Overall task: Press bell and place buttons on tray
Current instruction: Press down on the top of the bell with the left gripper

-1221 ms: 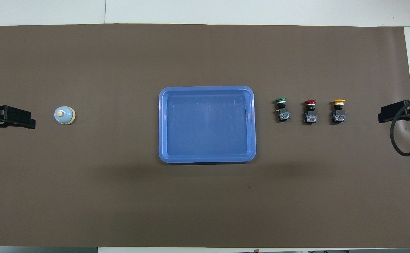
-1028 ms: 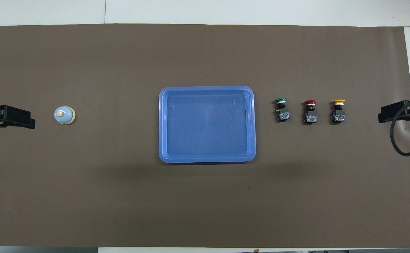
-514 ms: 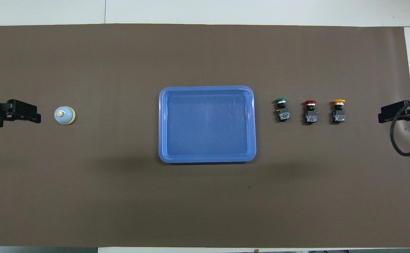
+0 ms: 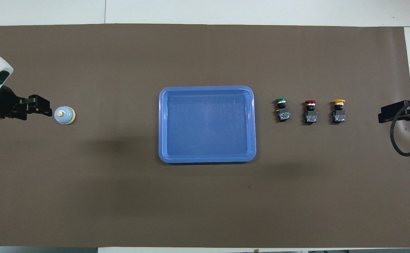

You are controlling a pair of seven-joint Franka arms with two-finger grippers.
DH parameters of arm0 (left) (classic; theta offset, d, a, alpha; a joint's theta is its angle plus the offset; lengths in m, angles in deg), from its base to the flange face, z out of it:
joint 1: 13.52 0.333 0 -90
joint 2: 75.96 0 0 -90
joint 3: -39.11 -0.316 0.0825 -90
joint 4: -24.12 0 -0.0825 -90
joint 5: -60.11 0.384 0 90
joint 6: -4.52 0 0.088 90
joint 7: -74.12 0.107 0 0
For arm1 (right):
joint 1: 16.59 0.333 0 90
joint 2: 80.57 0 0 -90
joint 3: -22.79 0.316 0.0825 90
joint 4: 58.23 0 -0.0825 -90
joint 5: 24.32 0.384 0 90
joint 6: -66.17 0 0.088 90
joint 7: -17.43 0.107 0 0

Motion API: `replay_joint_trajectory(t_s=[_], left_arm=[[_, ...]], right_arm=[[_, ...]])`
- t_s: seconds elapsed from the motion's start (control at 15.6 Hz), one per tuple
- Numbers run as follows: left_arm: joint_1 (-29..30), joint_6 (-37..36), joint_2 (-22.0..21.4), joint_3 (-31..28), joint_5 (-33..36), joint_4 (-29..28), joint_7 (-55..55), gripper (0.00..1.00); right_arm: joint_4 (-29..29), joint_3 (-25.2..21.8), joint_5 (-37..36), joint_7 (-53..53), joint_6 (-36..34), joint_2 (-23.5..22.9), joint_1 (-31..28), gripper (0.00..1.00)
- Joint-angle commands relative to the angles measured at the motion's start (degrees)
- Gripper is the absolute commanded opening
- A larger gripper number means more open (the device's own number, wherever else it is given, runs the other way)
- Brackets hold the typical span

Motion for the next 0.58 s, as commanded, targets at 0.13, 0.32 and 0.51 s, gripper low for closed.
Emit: replay_joint_trajectory(t_s=[0.13, 0.32, 0.51], left_arm=[[0.5, 6.2, 6.1, -1.6, -0.2, 1.4, 5.4, 0.0], [1.3, 7.8, 9.1, -2.7, -0.4, 1.9, 10.5, 0.0], [1.6, 12.9, 9.4, -2.7, -0.6, -0.9, 10.7, 0.0]], right_arm=[[-1.5, 0.6, -0.5, -1.5, 0.6, 1.3, -0.9, 1.0], [-1.5, 0.6, -0.5, -1.5, 0.6, 1.3, -0.9, 1.0], [-1.5, 0.6, -0.5, -1.5, 0.6, 1.3, -0.9, 1.0]])
